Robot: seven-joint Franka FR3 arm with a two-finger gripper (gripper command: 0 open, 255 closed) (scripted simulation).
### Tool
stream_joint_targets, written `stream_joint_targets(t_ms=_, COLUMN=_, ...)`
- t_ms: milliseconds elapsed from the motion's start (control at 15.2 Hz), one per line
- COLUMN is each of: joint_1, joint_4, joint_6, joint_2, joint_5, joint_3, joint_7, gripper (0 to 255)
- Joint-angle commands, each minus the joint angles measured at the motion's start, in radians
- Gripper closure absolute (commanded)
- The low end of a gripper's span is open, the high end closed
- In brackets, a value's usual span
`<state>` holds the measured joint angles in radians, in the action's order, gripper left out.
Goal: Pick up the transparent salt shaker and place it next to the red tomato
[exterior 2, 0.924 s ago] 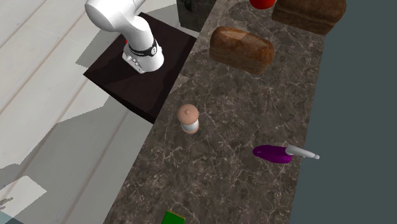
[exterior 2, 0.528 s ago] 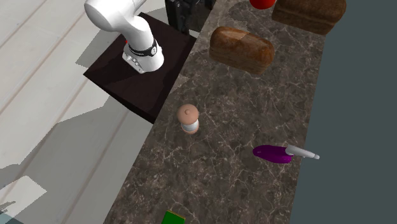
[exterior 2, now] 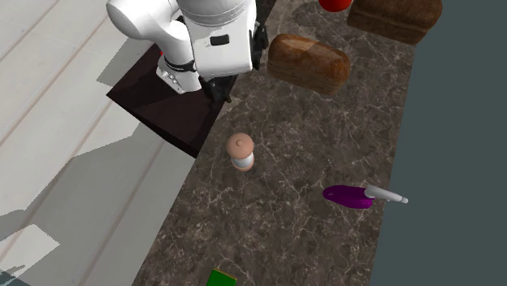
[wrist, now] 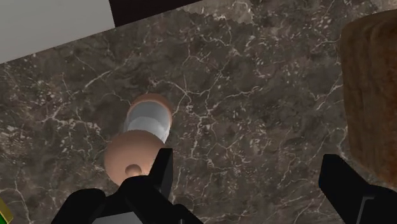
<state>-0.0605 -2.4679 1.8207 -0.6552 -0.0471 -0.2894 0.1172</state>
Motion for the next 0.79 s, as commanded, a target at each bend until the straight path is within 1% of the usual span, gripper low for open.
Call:
stream_joint_targets(t_ms=0, joint_1=-0.008, joint_4=-0.013, joint_6=0.052, joint_2=0.035, joint_5=-0.007, joint_3=-0.038, joint_7=0.036, gripper=0)
stream_joint_targets(t_ms=264, joint_1=-0.017, joint_4=-0.007, joint_6=0.153, joint_2=0.137, joint_5=-0.009, joint_3=-0.127, joint_7=0.122, gripper=0)
stream_joint_targets(t_ms=528, joint_1=-0.014, joint_4=0.018, joint_6=0.243, joint_2=0.254, joint_5=0.018, joint_3=-0.213, joint_7=0.215, gripper=0)
stream_joint_targets(t_ms=726, joint_1=-0.01, joint_4=-0.01, joint_6=0.287, joint_2=0.272, joint_5=0.024, joint_3=-0.218, joint_7=0.221, gripper=0)
